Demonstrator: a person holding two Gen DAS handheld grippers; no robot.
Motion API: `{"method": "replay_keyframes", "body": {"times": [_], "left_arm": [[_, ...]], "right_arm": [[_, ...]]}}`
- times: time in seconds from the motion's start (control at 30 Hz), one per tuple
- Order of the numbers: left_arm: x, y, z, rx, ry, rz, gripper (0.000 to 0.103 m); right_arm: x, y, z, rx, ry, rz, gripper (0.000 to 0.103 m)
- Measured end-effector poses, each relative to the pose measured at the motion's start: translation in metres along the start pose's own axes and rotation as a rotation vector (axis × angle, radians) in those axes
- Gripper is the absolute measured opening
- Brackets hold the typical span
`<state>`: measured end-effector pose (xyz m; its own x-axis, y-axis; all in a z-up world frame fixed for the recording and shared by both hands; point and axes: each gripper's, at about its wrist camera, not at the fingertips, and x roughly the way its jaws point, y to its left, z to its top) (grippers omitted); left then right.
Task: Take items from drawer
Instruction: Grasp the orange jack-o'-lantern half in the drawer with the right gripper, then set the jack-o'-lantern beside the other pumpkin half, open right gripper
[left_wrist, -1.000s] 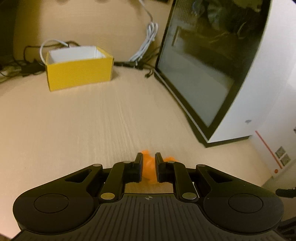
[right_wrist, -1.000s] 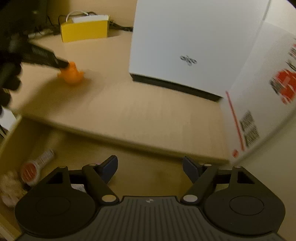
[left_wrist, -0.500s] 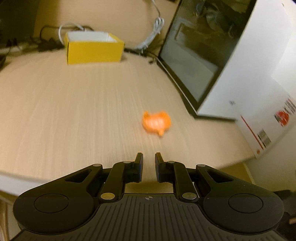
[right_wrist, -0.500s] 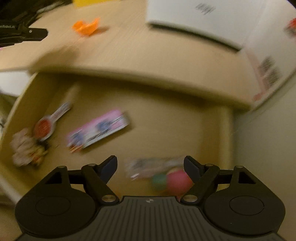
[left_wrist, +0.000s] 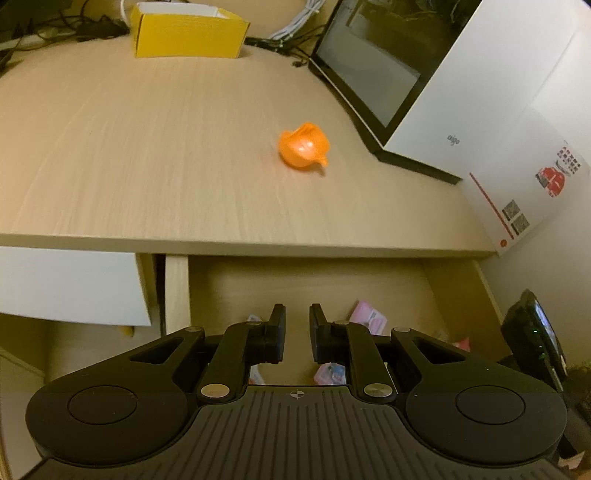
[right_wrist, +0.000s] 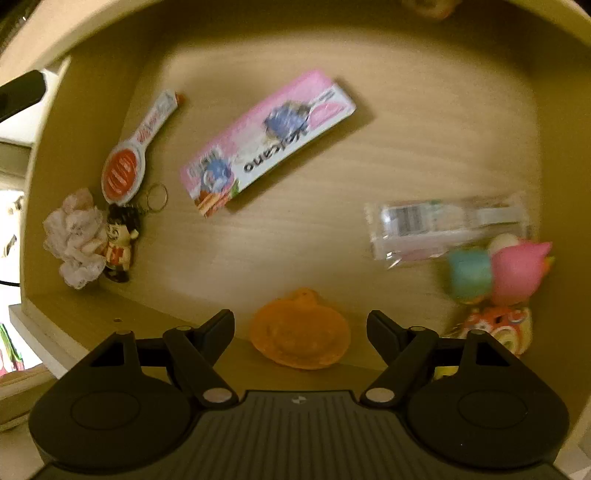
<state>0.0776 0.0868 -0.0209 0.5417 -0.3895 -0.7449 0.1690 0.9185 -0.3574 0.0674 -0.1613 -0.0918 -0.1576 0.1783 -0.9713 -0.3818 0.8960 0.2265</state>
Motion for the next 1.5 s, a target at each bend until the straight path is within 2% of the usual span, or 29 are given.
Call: {"method": "replay_keyframes", "body": {"times": [0.03,0.07,0.13,0.27,0.3,0.47,0.57,0.63,0.77,0.87,1.13,1.2,1.27,1.33,1.5], "left_arm": [[-0.001,0.001,-0.001,0.0,0.0,0.001,0.015],[-0.002,0.003,-0.002,0.0,-0.001,0.002,0.015],[-0.003,0.005,-0.001,-0.004,-0.003,0.002,0.015],[0.0,0.01,0.0,-0.001,0.004,-0.007,0.015],[0.003,0.011,0.001,0.004,0.017,-0.01,0.015],[0.017,0.001,0.004,0.108,0.073,-0.021,0.015],[0.028,-0.008,0.002,0.168,0.1,-0.031,0.015],[0.036,-0.013,-0.001,0.197,0.122,-0.036,0.015],[0.044,-0.021,-0.004,0.241,0.159,-0.064,0.015],[0.048,-0.022,-0.006,0.254,0.179,-0.067,0.015],[0.06,-0.021,-0.006,0.25,0.216,-0.059,0.015],[0.064,-0.024,-0.007,0.264,0.223,-0.056,0.015],[0.068,-0.028,-0.008,0.279,0.231,-0.056,0.015],[0.072,-0.034,-0.01,0.3,0.236,-0.055,0.015],[0.081,-0.053,-0.015,0.366,0.244,-0.057,0.015]], "right_arm": [[0.002,0.002,0.0,-0.01,0.012,-0.009,0.074],[0.003,0.003,0.001,-0.021,0.016,-0.022,0.06],[-0.001,0.004,0.0,-0.028,0.0,-0.044,0.06],[-0.028,0.009,0.001,-0.041,-0.094,-0.059,0.06],[-0.041,0.013,0.004,-0.045,-0.142,-0.061,0.06],[-0.134,0.032,0.04,-0.088,-0.491,-0.03,0.06],[-0.166,0.049,0.072,-0.164,-0.684,-0.149,0.06],[-0.168,0.056,0.095,-0.208,-0.755,-0.245,0.06],[-0.148,0.065,0.133,-0.262,-0.778,-0.306,0.06],[-0.136,0.067,0.147,-0.277,-0.778,-0.333,0.06],[-0.124,0.065,0.161,-0.236,-0.773,-0.294,0.061],[-0.129,0.062,0.155,-0.224,-0.784,-0.27,0.062],[-0.14,0.062,0.139,-0.22,-0.829,-0.271,0.073],[-0.151,0.062,0.123,-0.218,-0.883,-0.288,0.078],[-0.168,0.052,0.077,-0.181,-0.952,-0.335,0.08]]}}
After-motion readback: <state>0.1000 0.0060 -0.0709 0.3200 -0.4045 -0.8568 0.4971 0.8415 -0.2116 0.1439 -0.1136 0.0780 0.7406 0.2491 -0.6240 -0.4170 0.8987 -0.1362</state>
